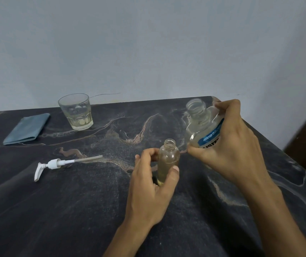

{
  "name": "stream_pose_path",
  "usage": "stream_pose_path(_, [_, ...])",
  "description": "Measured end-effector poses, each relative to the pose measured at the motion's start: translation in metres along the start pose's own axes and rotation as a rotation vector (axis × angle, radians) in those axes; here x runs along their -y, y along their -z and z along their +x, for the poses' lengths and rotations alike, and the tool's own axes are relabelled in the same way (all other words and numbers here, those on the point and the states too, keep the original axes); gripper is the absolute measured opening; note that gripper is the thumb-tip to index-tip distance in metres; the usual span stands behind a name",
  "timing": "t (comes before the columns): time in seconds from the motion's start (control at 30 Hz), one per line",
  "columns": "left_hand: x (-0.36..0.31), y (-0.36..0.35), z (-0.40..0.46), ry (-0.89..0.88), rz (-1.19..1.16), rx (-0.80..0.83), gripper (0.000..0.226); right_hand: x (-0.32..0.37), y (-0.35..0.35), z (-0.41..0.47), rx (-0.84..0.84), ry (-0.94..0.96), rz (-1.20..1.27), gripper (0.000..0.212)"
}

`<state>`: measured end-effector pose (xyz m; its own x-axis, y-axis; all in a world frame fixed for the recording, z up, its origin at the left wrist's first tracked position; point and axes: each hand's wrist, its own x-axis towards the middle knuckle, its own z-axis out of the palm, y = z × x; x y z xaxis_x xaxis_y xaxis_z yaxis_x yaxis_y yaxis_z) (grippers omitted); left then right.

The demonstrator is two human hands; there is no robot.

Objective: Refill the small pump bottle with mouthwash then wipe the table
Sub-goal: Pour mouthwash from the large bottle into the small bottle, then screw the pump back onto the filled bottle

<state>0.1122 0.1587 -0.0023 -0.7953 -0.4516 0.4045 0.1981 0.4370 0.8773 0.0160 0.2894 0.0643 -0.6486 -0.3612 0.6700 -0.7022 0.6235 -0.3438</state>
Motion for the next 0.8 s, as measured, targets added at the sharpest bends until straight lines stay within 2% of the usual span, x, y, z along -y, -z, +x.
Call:
stream_pose_path(0.27, [0.0021,-0.0007,0.0013,-0.024,-0.001,-0.007,0.031,-0.0027,-0.0014,0.0012,0.032,-0.059,0.169,0.086])
stream_pose_path(0.8, [0.0054,-0.0003,0.0017,-0.049,0.000,-0.021,0.029,-0.0091,-0.0045,-0.0001,0.046,-0.093,0.161,0.079])
